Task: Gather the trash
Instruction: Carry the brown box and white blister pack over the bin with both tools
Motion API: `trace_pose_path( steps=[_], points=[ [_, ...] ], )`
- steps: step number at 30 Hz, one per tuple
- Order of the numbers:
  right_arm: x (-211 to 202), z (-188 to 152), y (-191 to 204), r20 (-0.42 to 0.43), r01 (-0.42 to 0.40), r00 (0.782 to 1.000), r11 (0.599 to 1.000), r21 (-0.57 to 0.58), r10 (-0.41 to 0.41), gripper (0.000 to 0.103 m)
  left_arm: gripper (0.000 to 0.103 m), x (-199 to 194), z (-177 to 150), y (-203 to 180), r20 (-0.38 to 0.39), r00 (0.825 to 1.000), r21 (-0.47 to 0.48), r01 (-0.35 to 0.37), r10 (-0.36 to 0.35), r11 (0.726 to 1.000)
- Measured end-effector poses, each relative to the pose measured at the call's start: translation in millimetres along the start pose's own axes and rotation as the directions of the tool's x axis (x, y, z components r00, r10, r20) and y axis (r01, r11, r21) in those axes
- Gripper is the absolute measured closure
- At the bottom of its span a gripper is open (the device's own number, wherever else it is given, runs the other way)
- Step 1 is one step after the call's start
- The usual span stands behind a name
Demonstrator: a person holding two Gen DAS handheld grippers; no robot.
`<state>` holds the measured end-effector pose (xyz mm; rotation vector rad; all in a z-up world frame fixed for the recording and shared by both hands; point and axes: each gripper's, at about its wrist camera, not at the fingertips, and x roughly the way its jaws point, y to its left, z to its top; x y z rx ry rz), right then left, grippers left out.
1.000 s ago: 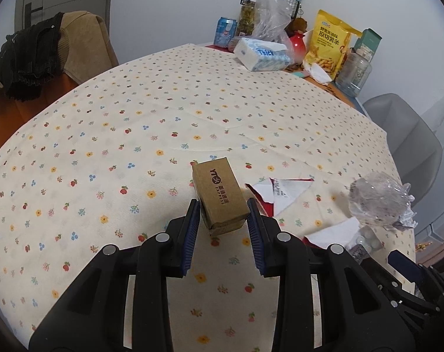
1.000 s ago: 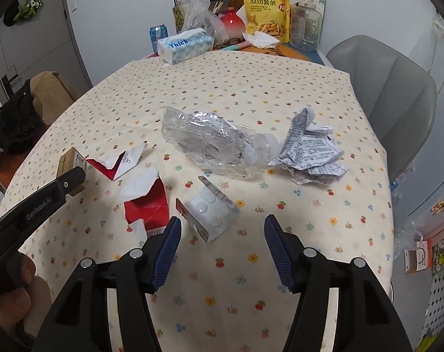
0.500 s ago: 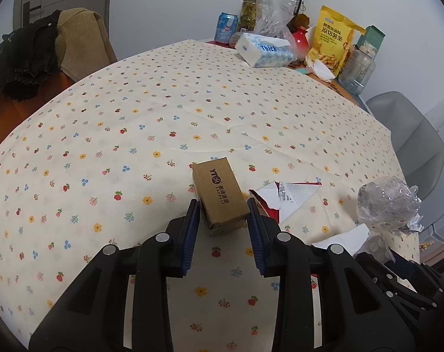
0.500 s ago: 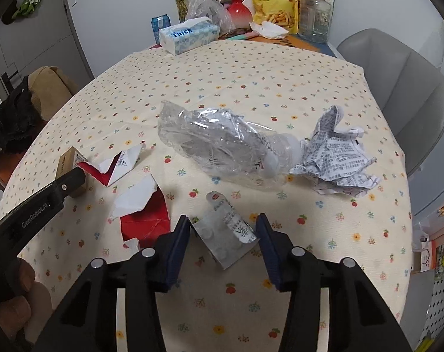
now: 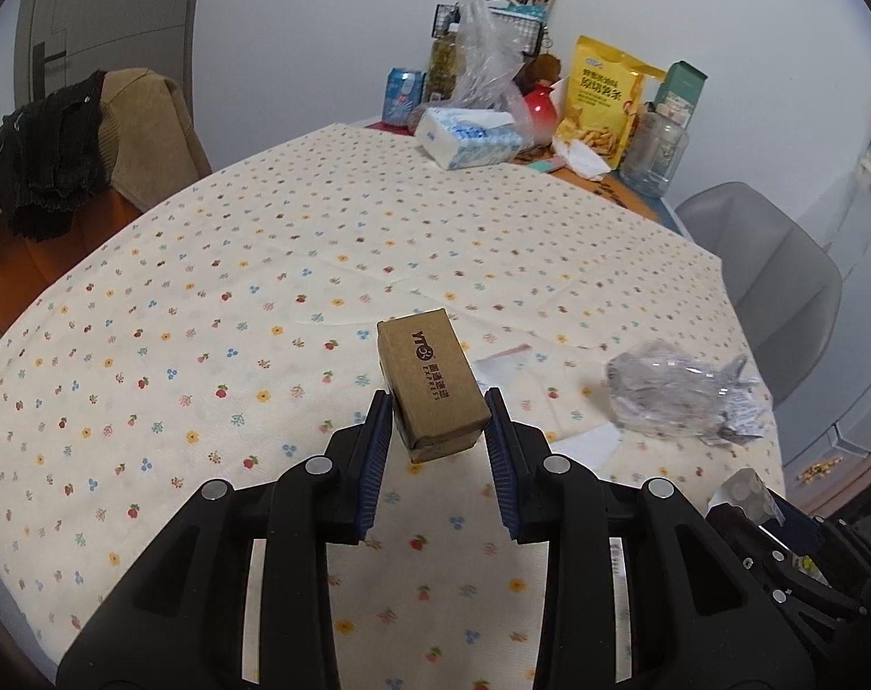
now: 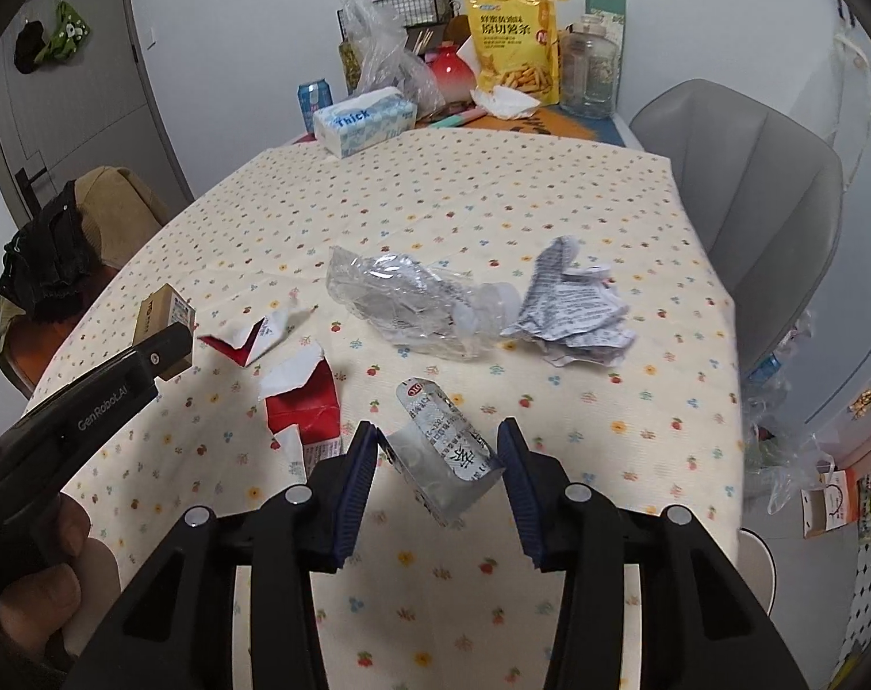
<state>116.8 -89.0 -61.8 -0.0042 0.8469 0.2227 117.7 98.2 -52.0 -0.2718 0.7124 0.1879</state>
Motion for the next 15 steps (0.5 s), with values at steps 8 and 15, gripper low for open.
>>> trace_pose_path(
  steps=[8,15],
  points=[
    [-39.0,-10.7,-22.0,0.057,0.028,0.998,0.999,0.041,-0.03,0.06,0.07,-25.0,-5.4,-28.4,0.029,0.998,0.054,0.046,-0.048,0.997],
    [-63.4,-18.4,-46.4,0.092,0.054,0.994,0.995,0.086,-0.062,0.06,0.07,-38.4,-11.5,-58.8,0.036,0.995,0.103,0.086,-0.09,0.991]
  ],
)
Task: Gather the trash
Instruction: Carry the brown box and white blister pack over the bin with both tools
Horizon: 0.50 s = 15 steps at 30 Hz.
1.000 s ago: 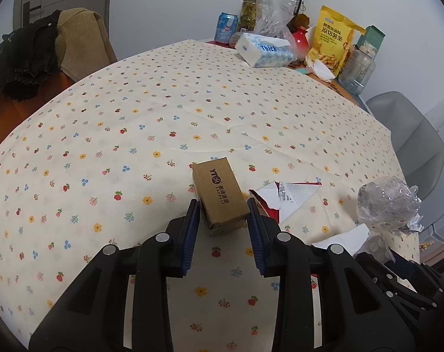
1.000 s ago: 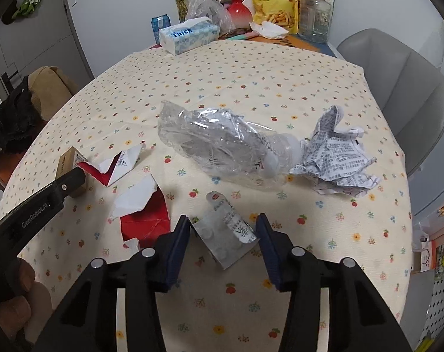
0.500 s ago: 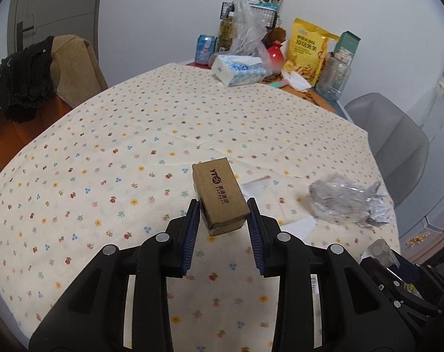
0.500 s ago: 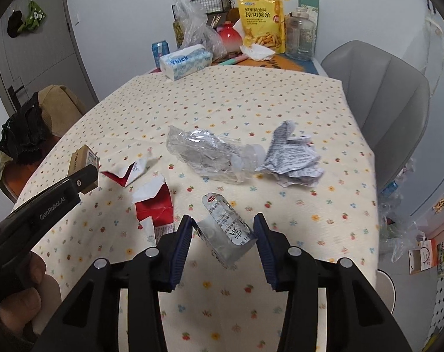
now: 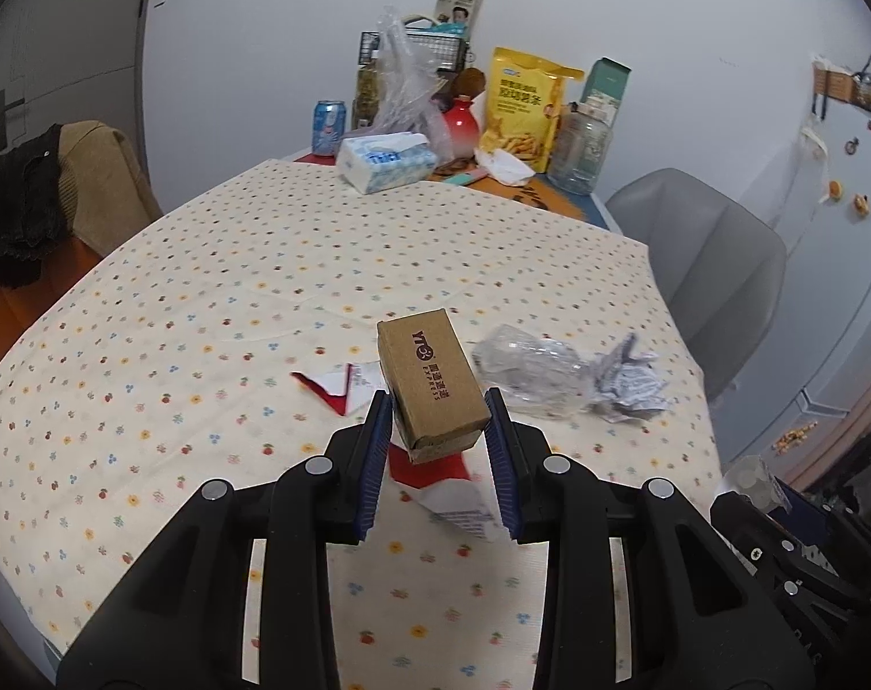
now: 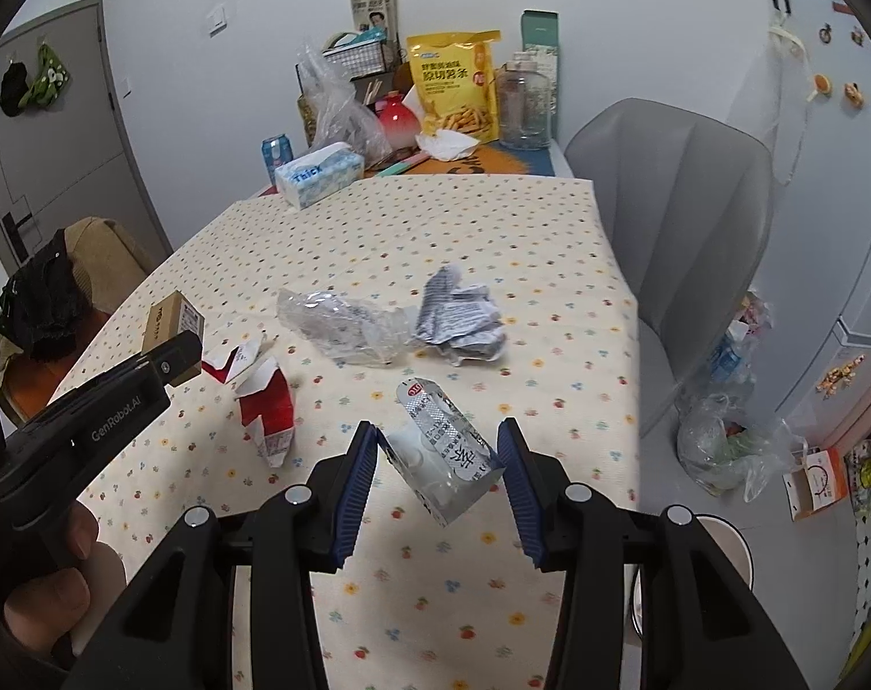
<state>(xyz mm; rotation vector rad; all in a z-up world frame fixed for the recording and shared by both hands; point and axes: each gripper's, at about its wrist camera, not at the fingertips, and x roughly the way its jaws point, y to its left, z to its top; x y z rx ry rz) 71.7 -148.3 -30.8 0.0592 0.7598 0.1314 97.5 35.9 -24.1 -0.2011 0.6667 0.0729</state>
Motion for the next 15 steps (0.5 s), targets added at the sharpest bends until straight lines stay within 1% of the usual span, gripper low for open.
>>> trace_pose_path(
  steps=[9,15],
  points=[
    [-18.7,-6.7,-47.4,0.022,0.065,0.997,0.995,0.075,-0.067,0.06,0.07,1.3,-6.7,-46.1,-0.013,0.998,0.059,0.062,-0.061,0.996],
    [-32.1,-13.2,-83.7,0.034,0.121,0.991,0.984,0.134,-0.127,0.059,0.07,2.2,-11.6,-92.6,-0.031,0.991,0.121,0.136,-0.133,0.983]
  ],
)
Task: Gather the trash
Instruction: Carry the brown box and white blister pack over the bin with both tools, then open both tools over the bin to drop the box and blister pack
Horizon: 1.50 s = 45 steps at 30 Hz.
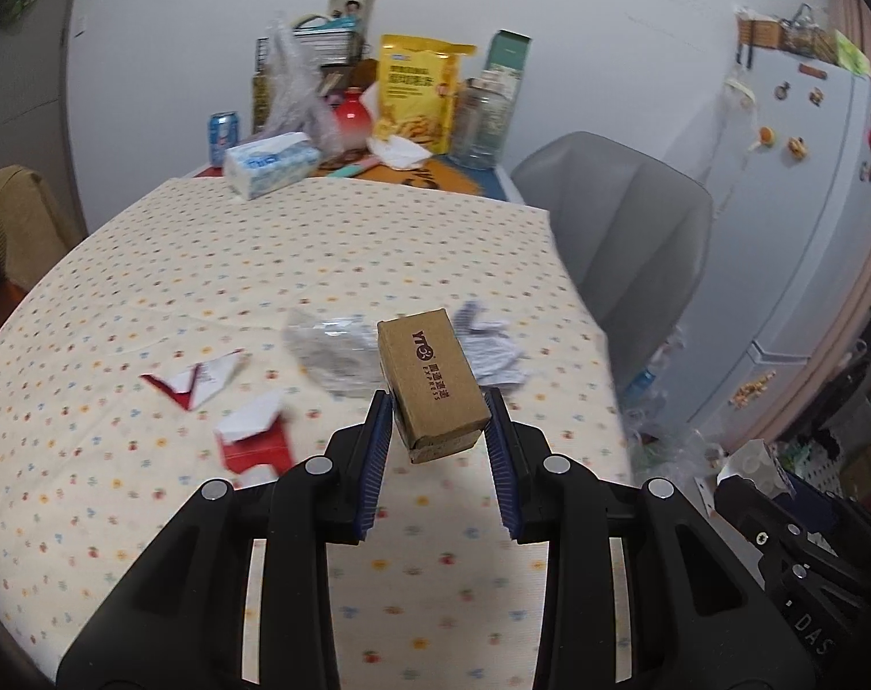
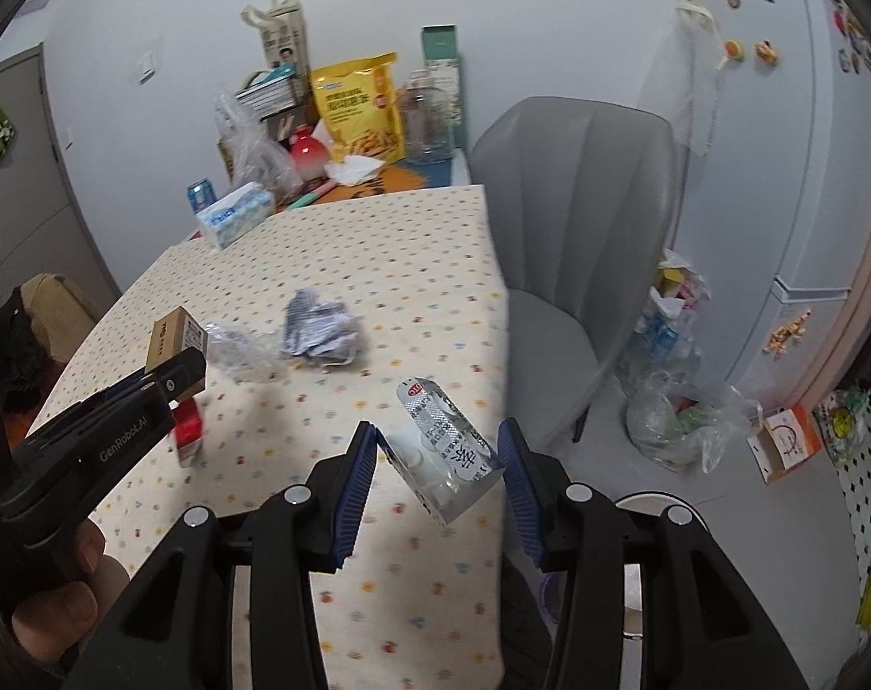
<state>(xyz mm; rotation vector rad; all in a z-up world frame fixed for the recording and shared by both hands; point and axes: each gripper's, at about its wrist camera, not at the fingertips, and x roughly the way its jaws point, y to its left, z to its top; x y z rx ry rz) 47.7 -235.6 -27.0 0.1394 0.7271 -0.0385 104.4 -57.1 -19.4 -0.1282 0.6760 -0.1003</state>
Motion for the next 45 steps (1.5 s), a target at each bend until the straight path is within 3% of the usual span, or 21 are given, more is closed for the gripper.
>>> trace_pose_path(
  steps=[8,19,33,45],
  points=[
    [-4.5,-5.7,-59.8,0.0,0.079,0.997,0.993,0.092,-0.079,0.059,0.07,18.3,-3.2,-64.4,-0.037,0.996,0.086,0.09,-0.087,0.992],
    [-5.4,-20.1,-144.9,-0.026,0.172,0.985,0.957,0.235,-0.171,0.058,0.07,43.5,-19.6,-157.3,-0.117,0.978,0.213,0.195,-0.173,0.958],
    [19.7,-48.6,-229.7,-0.092,0.214,0.977,0.901,0.378,-0.193,0.058,0.07,76.2,-51.3,-242.0,-0.218,0.961,0.335,0.239,-0.172,0.911],
    [39.2,-62.8,-266.0,-0.107,0.211,0.977,0.878,0.43,-0.183,0.054,0.07,99.2,-68.0,-272.1,-0.267,0.952,0.379,0.248,-0.151,0.892]
  ],
)
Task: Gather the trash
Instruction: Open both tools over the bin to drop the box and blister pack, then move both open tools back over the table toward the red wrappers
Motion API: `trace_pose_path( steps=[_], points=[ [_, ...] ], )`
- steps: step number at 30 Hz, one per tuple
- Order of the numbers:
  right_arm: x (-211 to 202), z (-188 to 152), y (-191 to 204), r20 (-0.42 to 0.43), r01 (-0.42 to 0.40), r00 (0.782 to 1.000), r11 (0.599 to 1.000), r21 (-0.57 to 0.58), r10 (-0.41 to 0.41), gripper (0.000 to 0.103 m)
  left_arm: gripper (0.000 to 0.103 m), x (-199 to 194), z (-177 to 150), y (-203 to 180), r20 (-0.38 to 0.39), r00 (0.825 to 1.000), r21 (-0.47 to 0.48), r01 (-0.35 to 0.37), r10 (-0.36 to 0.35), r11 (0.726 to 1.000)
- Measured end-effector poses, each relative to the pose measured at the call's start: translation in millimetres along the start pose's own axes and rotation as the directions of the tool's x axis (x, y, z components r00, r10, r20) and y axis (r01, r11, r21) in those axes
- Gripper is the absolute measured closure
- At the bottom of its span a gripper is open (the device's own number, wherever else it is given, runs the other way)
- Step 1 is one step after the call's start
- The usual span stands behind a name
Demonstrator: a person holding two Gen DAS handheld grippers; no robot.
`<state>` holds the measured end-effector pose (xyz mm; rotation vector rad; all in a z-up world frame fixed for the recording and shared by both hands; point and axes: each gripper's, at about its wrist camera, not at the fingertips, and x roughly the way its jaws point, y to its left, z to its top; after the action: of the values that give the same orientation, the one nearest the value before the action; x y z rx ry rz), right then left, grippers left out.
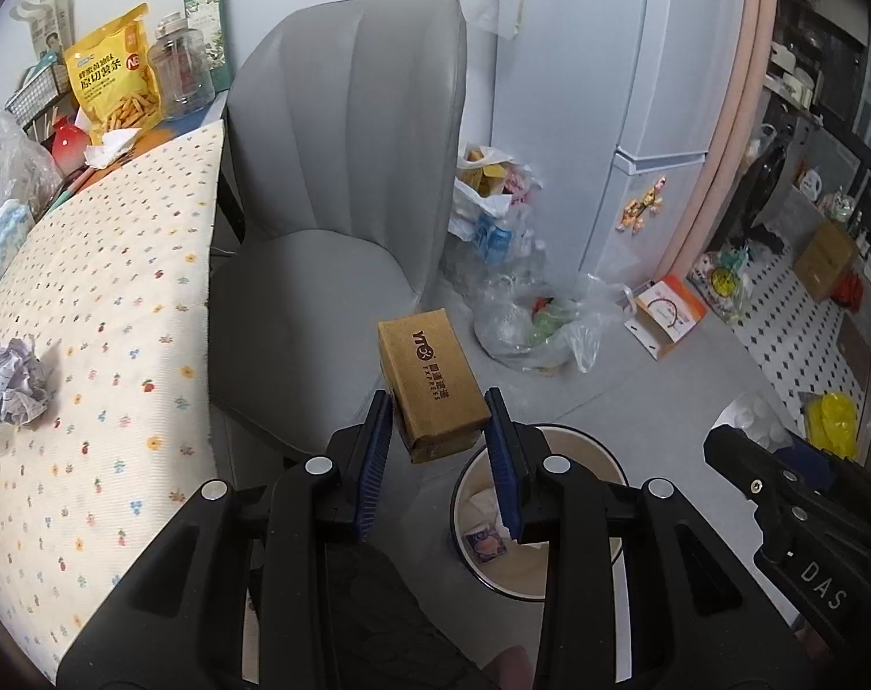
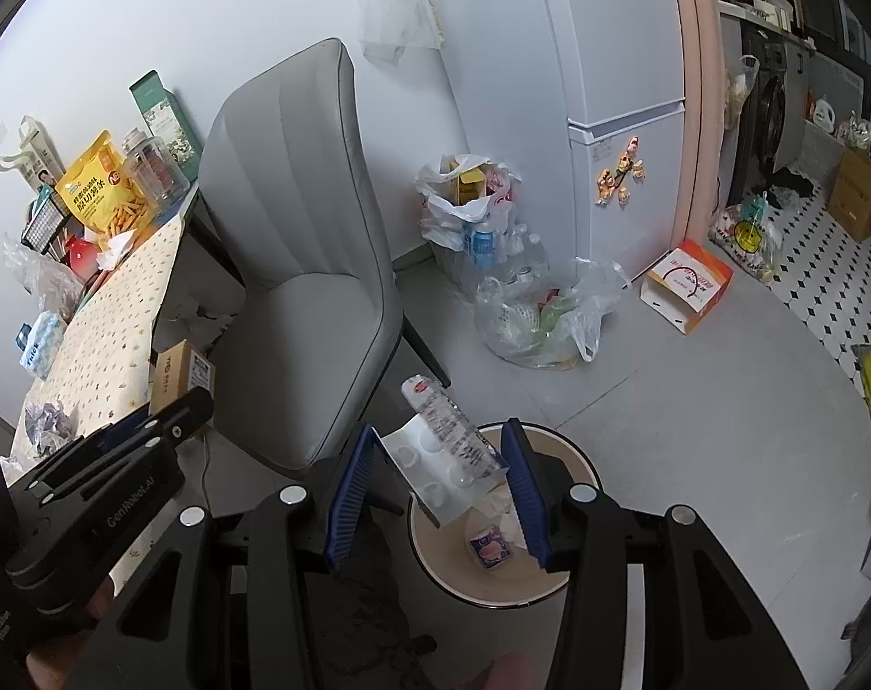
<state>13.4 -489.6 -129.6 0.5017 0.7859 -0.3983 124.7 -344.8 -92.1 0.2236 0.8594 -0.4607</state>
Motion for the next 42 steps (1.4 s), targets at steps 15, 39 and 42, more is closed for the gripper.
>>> trace_pose_path(
  steps=[15,39,42],
  points=[
    [-25.6,-5.0,-38.8,0.016,0.073,0.997,0.995,0.064,-0.074,0.042,0.07,5.9,-0.1,-26.4,-0.013,0.999,0.032,0.044,-0.044,0.999],
    [-66.7,-5.8,-60.5,0.105,0.127,0.985,0.985,0.117,-0.14,0.014,0.006,-19.8,1.8,-46.5,0.009,0.992,0.079,0.128,-0.129,0.989],
    [-69.6,-4.9,-43.8,0.119,0.112,0.985,0.99,0.09,-0.122,0.011,0.006,-30.2,2.9,-29.4,0.034,0.994,0.049,0.106,-0.108,0.993]
  ],
)
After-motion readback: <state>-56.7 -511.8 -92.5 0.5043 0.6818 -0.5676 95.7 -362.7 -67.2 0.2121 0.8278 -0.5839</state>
